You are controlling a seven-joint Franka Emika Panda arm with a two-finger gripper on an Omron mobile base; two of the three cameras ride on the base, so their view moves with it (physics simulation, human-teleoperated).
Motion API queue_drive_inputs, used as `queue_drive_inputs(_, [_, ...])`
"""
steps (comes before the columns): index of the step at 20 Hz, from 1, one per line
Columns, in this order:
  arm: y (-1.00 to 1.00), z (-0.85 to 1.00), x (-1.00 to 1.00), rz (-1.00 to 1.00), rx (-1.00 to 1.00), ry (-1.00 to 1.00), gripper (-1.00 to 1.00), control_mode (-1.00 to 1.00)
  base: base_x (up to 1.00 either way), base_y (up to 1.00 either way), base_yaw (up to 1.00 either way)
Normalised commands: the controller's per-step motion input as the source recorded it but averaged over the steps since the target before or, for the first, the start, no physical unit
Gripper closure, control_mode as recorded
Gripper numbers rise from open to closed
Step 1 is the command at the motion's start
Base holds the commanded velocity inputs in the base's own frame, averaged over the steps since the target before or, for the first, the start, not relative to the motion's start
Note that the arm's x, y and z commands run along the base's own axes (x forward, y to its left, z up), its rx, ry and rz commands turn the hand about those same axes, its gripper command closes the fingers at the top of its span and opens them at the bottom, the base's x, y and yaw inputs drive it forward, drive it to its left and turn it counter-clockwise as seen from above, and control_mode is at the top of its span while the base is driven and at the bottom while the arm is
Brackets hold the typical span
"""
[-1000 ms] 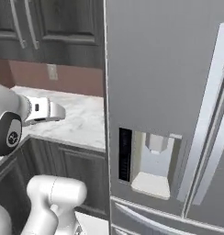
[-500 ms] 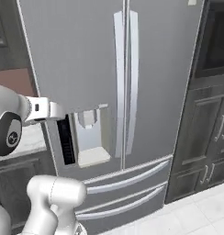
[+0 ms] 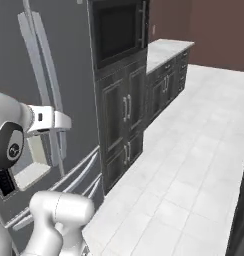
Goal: Navigate to the electric kettle.
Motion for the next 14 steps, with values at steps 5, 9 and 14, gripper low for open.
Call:
queue_drive_inputs(5, [0.0,0.0,0.0,0.0,0.0,0.0,-1.0,1.0,0.01,-0.33,-0.84])
queue_drive_inputs(9, [0.0,0.0,0.0,0.0,0.0,0.0,-1.0,1.0,0.09,-0.95,-0.52])
queue_drive_inputs(14, [0.0,0.0,0.0,0.0,0.0,0.0,-1.0,1.0,0.04,-0.99,-0.25])
